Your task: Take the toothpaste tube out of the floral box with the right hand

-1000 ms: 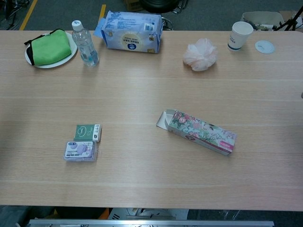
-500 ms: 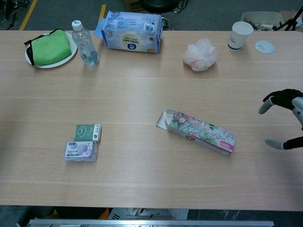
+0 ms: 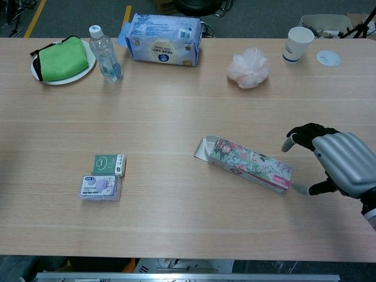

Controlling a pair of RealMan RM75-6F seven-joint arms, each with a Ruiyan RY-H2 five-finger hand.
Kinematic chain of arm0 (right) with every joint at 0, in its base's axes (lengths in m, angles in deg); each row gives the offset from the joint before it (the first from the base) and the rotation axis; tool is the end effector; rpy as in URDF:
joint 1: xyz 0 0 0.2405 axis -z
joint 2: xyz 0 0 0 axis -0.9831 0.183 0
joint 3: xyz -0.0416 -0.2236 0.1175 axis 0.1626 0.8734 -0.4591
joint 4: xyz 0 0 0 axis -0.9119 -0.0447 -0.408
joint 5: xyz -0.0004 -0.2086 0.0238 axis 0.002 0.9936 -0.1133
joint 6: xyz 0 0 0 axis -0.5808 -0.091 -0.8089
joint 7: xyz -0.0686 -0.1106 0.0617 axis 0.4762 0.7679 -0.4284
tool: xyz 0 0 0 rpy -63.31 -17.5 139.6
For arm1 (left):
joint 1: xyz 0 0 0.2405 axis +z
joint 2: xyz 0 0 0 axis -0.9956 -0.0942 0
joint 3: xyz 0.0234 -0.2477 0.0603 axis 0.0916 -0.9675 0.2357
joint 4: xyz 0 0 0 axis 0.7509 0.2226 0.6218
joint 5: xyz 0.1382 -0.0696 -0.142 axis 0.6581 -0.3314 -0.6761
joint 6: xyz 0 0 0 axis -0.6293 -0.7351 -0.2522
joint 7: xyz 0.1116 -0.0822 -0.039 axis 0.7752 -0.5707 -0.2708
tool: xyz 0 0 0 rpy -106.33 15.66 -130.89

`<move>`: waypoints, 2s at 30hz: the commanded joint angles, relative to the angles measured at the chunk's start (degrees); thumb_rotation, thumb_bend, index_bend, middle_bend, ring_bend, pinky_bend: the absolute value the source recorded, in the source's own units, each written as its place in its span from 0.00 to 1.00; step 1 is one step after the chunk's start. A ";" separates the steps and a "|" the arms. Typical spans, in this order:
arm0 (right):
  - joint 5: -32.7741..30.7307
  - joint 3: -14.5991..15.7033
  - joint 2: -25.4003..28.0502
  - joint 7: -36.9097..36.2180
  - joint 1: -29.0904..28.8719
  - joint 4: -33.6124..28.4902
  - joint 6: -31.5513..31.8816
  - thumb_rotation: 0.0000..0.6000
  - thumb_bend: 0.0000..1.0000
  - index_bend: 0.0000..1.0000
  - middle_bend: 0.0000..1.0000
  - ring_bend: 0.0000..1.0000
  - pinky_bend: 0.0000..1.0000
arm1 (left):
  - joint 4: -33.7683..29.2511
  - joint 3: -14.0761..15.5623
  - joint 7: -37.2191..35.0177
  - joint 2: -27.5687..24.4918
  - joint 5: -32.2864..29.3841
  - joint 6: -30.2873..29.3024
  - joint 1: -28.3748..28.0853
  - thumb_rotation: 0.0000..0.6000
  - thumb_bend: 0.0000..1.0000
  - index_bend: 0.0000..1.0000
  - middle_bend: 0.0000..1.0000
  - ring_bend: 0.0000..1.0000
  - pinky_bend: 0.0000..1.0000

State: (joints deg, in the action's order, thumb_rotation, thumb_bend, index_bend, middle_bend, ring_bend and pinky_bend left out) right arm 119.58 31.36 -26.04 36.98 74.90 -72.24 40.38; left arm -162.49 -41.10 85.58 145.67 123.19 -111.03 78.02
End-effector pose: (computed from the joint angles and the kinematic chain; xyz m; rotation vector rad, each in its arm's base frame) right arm -0.2302 -0.1411 -0.0072 1.7109 -0.9761 0.8106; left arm -0.3266 0.1862 0.1332 -1.4159 -0.9540 -0.9037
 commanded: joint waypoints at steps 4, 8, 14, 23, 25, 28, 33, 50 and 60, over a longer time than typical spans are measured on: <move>-3.08 -0.46 -3.64 4.94 0.69 0.26 -0.21 1.00 0.00 0.29 0.20 0.12 0.22 | 0.76 0.28 -1.10 0.11 0.07 0.17 0.22 1.00 0.12 0.39 0.35 0.32 0.53; -4.08 -0.77 -6.44 6.71 1.14 1.58 0.41 1.00 0.00 0.26 0.18 0.10 0.21 | 1.19 0.41 -1.96 0.14 0.19 0.34 0.25 1.00 0.12 0.39 0.35 0.32 0.53; -4.86 -0.87 -10.48 8.44 1.37 5.30 0.68 1.00 0.00 0.25 0.17 0.09 0.21 | 1.35 0.57 -3.23 -0.10 0.30 0.37 0.44 1.00 0.12 0.40 0.35 0.33 0.53; -5.90 -1.92 -14.17 8.58 0.98 10.48 0.73 1.00 0.00 0.25 0.17 0.09 0.21 | 1.63 0.74 -4.59 -0.34 0.01 0.51 0.83 1.00 0.12 0.40 0.36 0.33 0.54; -6.03 -2.19 -14.74 8.58 0.90 11.32 0.92 1.00 0.00 0.25 0.17 0.09 0.21 | 1.75 0.81 -4.78 -0.32 -0.01 0.61 0.88 1.00 0.12 0.40 0.36 0.33 0.54; -6.38 -2.55 -15.23 8.54 0.75 12.20 0.98 1.00 0.00 0.25 0.17 0.09 0.21 | 1.85 0.84 -4.97 -0.32 -0.10 0.72 0.95 1.00 0.12 0.40 0.36 0.33 0.54; -7.47 -3.34 -15.47 8.59 0.51 13.21 0.89 1.00 0.00 0.25 0.17 0.09 0.21 | 1.97 0.86 -5.23 -0.24 -0.15 0.73 1.09 1.00 0.12 0.40 0.36 0.33 0.54; -11.38 -6.10 -14.98 8.03 -1.00 13.58 -0.06 1.00 0.00 0.25 0.17 0.09 0.21 | 2.59 0.86 -5.67 0.11 -0.54 1.00 1.43 1.00 0.12 0.40 0.36 0.33 0.54; -13.28 -5.76 -16.32 10.03 -3.71 11.73 -4.21 1.00 0.00 0.25 0.17 0.09 0.21 | 3.03 0.82 -6.23 0.21 -0.81 1.14 1.64 1.00 0.12 0.40 0.36 0.33 0.54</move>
State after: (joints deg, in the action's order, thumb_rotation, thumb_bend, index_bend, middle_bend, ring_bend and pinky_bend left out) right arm 106.43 25.69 -42.15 46.82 71.39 -60.54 36.37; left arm -159.47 -40.27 79.35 145.88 122.39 -109.91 79.65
